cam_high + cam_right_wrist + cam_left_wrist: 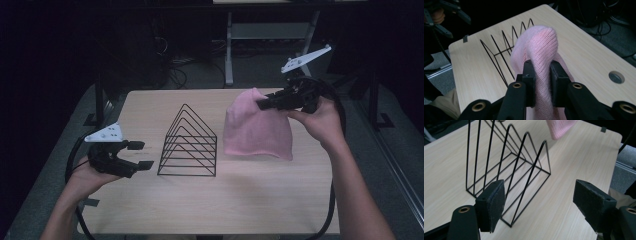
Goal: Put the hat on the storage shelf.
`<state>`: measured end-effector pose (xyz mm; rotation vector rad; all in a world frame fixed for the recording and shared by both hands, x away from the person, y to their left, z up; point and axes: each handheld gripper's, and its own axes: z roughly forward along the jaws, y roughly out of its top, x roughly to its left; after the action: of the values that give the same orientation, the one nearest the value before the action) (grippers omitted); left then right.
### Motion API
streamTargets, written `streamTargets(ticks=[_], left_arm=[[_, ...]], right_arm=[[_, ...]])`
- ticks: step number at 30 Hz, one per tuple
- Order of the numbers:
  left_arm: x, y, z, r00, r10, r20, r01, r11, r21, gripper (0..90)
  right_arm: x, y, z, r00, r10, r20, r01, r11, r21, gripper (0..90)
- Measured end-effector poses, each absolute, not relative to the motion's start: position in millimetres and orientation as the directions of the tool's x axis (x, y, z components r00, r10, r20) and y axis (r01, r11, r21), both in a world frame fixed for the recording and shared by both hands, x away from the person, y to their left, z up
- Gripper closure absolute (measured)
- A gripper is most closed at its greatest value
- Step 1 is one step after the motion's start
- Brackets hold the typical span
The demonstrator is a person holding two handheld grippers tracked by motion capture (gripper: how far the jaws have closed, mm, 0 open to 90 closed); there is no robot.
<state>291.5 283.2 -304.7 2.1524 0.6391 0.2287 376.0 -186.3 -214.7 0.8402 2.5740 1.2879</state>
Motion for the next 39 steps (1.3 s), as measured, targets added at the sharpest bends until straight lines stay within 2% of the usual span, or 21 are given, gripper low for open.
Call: streamTargets(ticks=[13,21,36,39], left_arm=[[307.4,266.5,-277.9,0.883,0.46,-0.09,0.342,-0.503,0.793,25.7],[315.9,251.6,-265.6,0.902,0.425,-0.076,0.32,-0.539,0.779,25.7],[333.2,251.8,-265.5,0.901,0.407,-0.15,0.356,-0.497,0.792,25.9],[334.6,252.7,-265.0,0.905,0.395,-0.159,0.353,-0.487,0.799,30.9]], right_arm=[[364.6,-155.0,-171.3,-0.882,0.468,0.045,0.309,0.505,0.806,76.6],[359.3,-128.5,-151.3,-0.912,0.409,0.023,0.252,0.514,0.82,76.6],[368.5,-81.9,-139.8,-0.941,0.338,0.015,0.196,0.509,0.838,76.6],[370.4,-71.3,-138.1,-0.947,0.32,0.011,0.18,0.505,0.844,76.6]])
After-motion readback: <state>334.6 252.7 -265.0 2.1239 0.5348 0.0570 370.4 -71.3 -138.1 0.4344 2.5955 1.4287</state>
